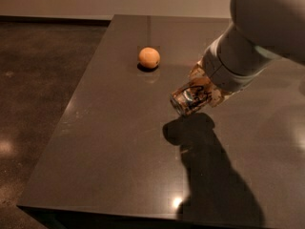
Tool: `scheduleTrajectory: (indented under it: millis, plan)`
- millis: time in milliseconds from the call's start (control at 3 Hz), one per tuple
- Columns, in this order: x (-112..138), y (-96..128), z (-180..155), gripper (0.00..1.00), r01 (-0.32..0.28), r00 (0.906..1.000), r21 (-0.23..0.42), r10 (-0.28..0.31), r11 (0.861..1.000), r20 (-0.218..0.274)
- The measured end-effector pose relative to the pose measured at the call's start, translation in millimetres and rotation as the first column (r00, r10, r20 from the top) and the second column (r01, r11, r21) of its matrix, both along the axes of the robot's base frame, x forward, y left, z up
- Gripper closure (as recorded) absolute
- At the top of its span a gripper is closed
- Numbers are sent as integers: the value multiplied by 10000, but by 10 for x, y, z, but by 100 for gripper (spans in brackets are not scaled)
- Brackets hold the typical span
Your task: Place orange can upright
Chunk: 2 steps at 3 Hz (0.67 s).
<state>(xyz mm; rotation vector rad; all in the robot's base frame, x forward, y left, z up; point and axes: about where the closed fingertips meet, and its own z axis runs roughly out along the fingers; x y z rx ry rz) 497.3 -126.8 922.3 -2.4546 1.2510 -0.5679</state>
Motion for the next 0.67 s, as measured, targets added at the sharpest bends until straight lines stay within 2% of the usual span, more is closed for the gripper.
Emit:
scheduleTrajectory:
  millis: [333, 667]
  plan:
    - [20, -32, 144, 100, -966, 9925, 3, 963, 9953, 757]
    - [18, -11, 167, 100, -1415, 9858, -190, 1427, 9898, 885]
